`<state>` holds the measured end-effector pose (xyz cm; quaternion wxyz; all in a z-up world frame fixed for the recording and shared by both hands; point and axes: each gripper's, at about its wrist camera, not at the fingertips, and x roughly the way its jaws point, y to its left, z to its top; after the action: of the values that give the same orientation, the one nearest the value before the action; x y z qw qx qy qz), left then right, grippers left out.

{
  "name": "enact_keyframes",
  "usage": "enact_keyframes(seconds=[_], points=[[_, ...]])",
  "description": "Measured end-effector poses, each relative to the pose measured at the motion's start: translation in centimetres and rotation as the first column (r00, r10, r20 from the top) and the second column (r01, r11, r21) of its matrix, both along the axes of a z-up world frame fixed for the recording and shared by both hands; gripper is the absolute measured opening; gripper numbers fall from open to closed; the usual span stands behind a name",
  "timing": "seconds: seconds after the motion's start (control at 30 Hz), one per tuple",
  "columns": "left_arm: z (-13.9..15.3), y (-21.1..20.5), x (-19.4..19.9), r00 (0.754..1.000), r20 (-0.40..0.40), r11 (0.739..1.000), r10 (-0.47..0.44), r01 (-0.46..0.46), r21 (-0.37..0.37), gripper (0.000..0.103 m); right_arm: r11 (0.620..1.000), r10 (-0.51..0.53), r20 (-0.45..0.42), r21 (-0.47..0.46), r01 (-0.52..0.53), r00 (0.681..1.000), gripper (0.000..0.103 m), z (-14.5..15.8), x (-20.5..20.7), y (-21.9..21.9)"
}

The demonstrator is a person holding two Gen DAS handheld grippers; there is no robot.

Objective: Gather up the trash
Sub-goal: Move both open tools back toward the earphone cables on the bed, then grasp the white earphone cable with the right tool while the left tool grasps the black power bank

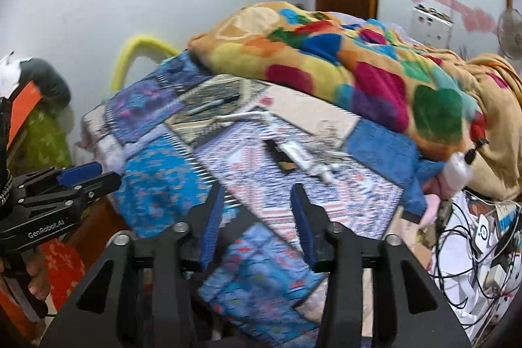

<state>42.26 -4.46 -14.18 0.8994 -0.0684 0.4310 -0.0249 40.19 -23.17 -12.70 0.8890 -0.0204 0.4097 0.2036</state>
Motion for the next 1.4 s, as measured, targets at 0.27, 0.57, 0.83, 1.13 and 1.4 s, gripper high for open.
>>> enact_keyframes(seconds=[0.27, 0.57, 0.83, 1.13, 1.4], points=[[-3.1, -3.2, 5.5, 0.997, -0.068, 0.999, -0.042, 0.041, -0.019, 0.049, 0.995, -0.09, -0.031, 0.034, 0.091, 0.996, 0.073, -2.5, 4.8, -4.0], [-5.4, -5.9, 9.9, 0.991, -0.086, 0.995, -0.102, 0.103, 0.009, 0.049, 0.986, -0.133, -0.142, 0.083, 0.146, 0.981, 0.073, -7.1, 12.2, -4.9], [-7.3, -7.0, 12.6, 0.988, -0.1, 0.993, -0.118, 0.118, -0.003, 0.049, 0.983, -0.143, -0.215, 0.079, 0.163, 0.966, 0.073, -11.1, 15.9, -4.1], [-8.3, -8.6, 14.4, 0.988, -0.088, 0.992, -0.124, 0.124, -0.01, 0.049, 0.991, -0.095, -0.183, 0.075, 0.11, 0.978, 0.017, -11.9, 15.7, -3.7], [-9.7, -10.1, 16.2, 0.986, -0.129, 0.994, -0.108, 0.103, -0.048, 0.049, 0.987, -0.129, -0.091, 0.088, 0.137, 0.987, 0.006, -9.3, 14.7, -5.4]])
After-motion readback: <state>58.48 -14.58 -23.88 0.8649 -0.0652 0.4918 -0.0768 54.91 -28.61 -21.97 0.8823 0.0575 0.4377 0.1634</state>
